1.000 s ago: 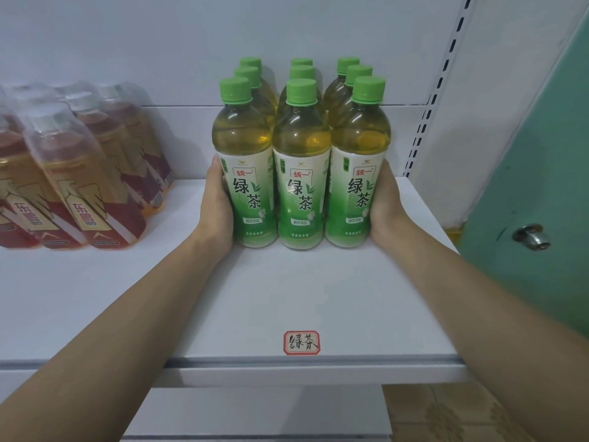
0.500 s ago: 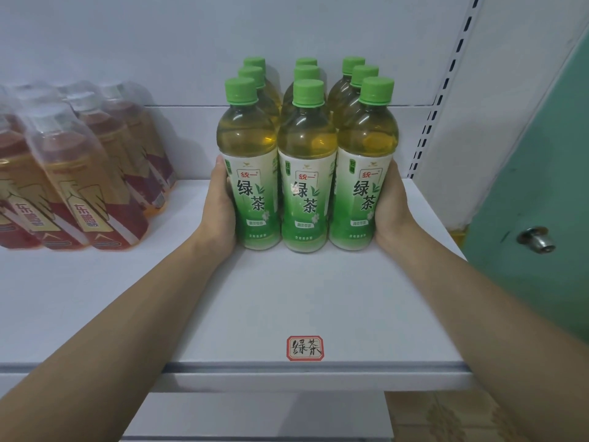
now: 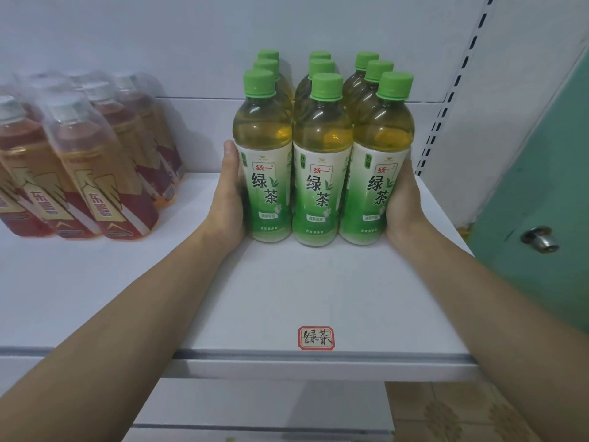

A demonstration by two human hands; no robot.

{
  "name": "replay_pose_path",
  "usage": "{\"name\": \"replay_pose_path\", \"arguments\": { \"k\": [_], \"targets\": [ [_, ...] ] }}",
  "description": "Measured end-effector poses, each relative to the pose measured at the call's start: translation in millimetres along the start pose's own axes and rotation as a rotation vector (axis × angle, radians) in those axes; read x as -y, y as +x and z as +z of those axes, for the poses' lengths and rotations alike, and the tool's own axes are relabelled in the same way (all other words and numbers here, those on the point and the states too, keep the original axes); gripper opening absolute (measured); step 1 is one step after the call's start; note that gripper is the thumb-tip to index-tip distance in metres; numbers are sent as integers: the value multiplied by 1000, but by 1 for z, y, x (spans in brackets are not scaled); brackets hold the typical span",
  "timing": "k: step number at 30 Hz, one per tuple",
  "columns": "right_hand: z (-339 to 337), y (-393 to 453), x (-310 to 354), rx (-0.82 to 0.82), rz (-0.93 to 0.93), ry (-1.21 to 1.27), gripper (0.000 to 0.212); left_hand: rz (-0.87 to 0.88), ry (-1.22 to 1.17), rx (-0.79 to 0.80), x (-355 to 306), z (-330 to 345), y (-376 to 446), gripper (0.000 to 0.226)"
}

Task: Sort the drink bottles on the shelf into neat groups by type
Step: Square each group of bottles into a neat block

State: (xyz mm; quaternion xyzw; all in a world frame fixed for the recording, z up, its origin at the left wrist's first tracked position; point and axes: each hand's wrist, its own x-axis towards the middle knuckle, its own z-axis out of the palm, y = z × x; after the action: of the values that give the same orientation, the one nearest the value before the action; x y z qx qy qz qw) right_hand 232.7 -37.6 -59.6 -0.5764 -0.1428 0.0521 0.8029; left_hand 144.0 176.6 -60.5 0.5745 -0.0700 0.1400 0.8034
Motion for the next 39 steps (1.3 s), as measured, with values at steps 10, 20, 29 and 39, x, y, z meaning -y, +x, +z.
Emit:
{"name": "replay_pose_path", "arguments": {
  "k": [10,20,29,39],
  "targets": [
    [-3,-47,11,-6,-266,-419,92,-12,770,161,-18,-36,-17,114],
    [3,-50,-13,-80,-246,-668,126,76,1008,148,5,-35,-20,104],
    [0,-52,-16,-89,-228,-697,117,105,1102,48,3,-29,-25,101],
    [-23,-54,-9,-42,-159,-783,87,104,1212,28,4,-32,-28,98]
  ]
}}
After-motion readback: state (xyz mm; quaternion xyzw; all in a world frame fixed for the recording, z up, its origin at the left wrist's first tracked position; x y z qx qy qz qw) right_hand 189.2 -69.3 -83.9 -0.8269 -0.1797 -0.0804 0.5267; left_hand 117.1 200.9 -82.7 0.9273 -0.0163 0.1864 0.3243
